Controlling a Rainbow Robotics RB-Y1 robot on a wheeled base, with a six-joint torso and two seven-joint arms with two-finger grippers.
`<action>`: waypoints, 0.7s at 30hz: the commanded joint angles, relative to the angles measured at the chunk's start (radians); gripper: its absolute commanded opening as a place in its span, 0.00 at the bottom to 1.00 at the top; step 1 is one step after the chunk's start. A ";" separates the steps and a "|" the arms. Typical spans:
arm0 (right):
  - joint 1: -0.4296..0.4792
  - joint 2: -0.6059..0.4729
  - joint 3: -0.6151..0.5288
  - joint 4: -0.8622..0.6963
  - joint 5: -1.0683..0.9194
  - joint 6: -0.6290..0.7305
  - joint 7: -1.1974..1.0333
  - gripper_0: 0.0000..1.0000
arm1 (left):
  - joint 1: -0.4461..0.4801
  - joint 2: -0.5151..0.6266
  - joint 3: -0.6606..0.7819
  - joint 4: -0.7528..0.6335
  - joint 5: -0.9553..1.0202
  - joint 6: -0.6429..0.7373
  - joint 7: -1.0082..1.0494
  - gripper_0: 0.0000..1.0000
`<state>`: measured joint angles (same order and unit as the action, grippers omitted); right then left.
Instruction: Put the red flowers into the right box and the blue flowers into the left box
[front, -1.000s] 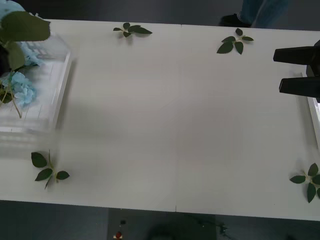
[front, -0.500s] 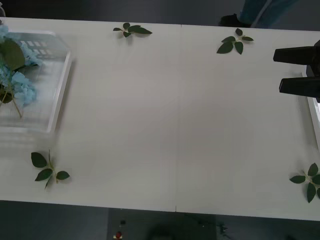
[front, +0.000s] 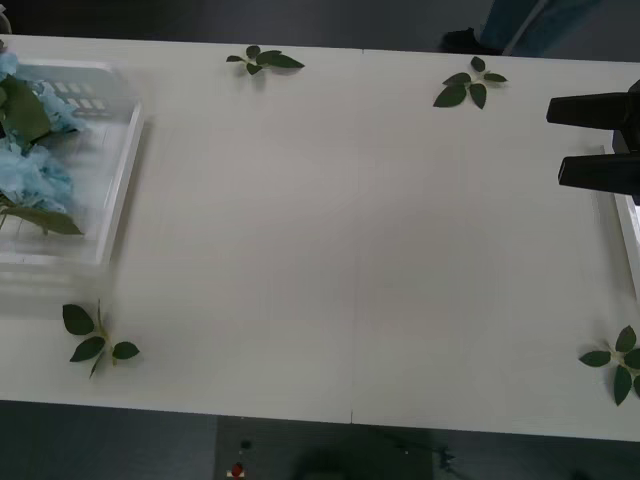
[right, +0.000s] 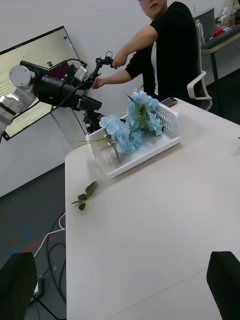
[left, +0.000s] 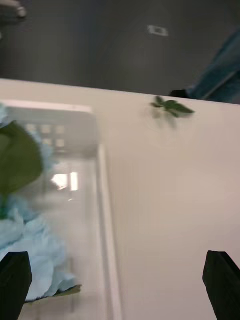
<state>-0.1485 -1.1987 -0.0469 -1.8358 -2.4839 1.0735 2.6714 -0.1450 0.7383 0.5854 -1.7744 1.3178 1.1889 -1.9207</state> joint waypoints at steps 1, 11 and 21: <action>-0.006 -0.009 -0.010 -0.011 -0.007 -0.003 0.027 1.00 | 0.022 0.076 -0.032 -0.056 0.150 0.009 -0.086 1.00; -0.006 -0.009 -0.010 -0.011 -0.007 -0.003 0.027 1.00 | 0.010 0.311 -0.418 -0.108 0.629 -0.198 -0.113 1.00; -0.006 -0.009 -0.010 -0.011 -0.007 -0.003 0.027 1.00 | -0.058 0.365 -0.665 -0.195 0.805 -0.399 -0.328 1.00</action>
<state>-0.1485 -1.1987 -0.0469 -1.8358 -2.4839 1.0735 2.6713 -0.1496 1.0937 -0.0766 -1.9335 2.0911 0.8131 -2.2018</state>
